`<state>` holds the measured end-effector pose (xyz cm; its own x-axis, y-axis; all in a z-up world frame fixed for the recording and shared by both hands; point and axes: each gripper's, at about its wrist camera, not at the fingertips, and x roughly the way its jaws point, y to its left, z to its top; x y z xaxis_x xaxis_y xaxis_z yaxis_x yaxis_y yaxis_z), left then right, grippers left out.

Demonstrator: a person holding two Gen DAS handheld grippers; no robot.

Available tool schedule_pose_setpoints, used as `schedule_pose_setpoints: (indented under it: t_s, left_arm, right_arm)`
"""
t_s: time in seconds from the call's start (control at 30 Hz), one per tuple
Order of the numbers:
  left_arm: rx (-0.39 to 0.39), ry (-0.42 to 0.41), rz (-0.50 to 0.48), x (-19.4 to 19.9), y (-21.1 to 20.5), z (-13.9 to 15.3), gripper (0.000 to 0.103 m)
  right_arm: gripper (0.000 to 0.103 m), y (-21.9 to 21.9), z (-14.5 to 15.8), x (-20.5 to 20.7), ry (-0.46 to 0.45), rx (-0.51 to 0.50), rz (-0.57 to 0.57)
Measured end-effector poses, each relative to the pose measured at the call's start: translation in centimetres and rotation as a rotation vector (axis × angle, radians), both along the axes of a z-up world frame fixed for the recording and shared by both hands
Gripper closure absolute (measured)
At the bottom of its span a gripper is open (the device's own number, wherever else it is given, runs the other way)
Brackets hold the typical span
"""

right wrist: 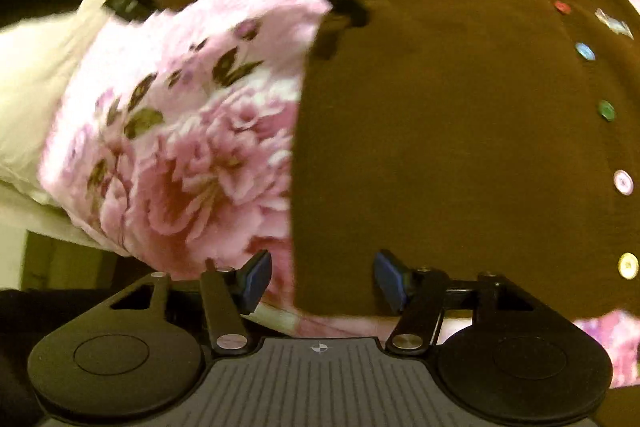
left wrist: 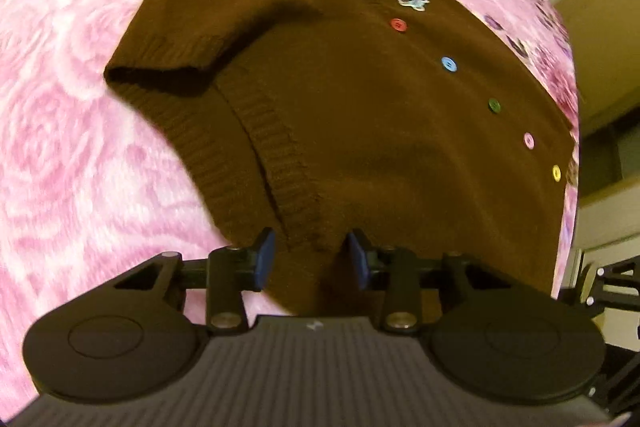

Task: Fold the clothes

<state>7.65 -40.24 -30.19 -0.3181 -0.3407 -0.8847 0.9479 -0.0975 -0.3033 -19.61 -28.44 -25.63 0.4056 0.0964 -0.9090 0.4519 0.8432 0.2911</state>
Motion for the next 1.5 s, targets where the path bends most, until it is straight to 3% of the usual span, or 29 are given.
schedule_pose_setpoints:
  t_s: [0.1,0.13,0.17,0.2,0.3,0.43,0.53,0.63,0.77,0.83,0.87,0.9,0.97,1.17,1.3,1.5]
  left_arm:
    - [0.011,-0.007,-0.038,-0.2,0.0,-0.6,0.07]
    - [0.013,-0.002,-0.037,-0.2,0.1,-0.7,0.081]
    - [0.015,0.003,-0.036,-0.2,0.1,-0.8,0.088]
    - [0.009,0.012,-0.035,-0.2,0.3,-0.6,0.098]
    - [-0.009,0.04,-0.029,0.0,0.9,0.0,0.102]
    - [-0.083,0.082,-0.011,2.6,4.3,3.7,0.102]
    - [-0.086,0.092,0.042,5.7,7.3,4.8,0.102]
    - [-0.017,0.088,0.124,8.2,9.0,2.8,0.102]
    - [0.044,0.05,0.186,9.6,10.1,1.0,0.103]
    - [0.037,0.048,0.209,10.1,10.6,1.4,0.1]
    - [0.03,0.052,0.224,10.4,10.7,1.8,0.1]
    - [0.021,0.054,0.232,10.5,10.6,2.3,0.1]
    - [0.003,0.057,0.247,10.5,10.4,3.2,0.099]
    - [-0.055,0.038,0.204,8.1,5.9,5.4,0.082]
    - [-0.087,0.028,0.169,5.9,1.5,6.4,0.076]
    - [-0.095,-0.028,0.129,1.0,-6.0,5.8,0.066]
  right_arm:
    - [0.042,2.1,-0.5,2.1,0.036,-0.085,0.052]
    - [0.042,2.5,-1.0,2.7,0.051,-0.114,0.056]
    - [0.053,2.7,-1.6,3.1,0.068,-0.135,0.062]
    - [0.073,2.8,-2.3,3.5,0.085,-0.156,0.068]
    - [0.092,2.1,-2.8,4.0,0.12,-0.177,0.045]
    - [0.095,2.6,-0.5,4.4,0.115,-0.156,0.012]
    - [0.095,4.8,1.8,5.9,0.062,-0.118,0.053]
    - [0.095,6.9,1.6,8.7,0.043,-0.063,0.094]
    - [0.094,5.8,-0.7,10.9,0.067,0.009,0.065]
    - [0.07,4.9,-0.5,10.8,0.069,0.025,0.051]
    - [0.043,4.6,0.1,10.4,0.053,0.029,0.037]
    - [0.032,4.2,0.6,9.9,0.042,0.036,0.017]
    - [0.032,2.8,1.6,8.9,0.034,0.048,-0.034]
    - [0.032,-3.8,4.5,4.6,0.049,0.04,-0.246]
    - [0.032,-10.0,5.6,0.6,0.057,0.01,-0.4]
    - [0.032,-21.1,4.9,-5.3,0.053,-0.014,-0.516]
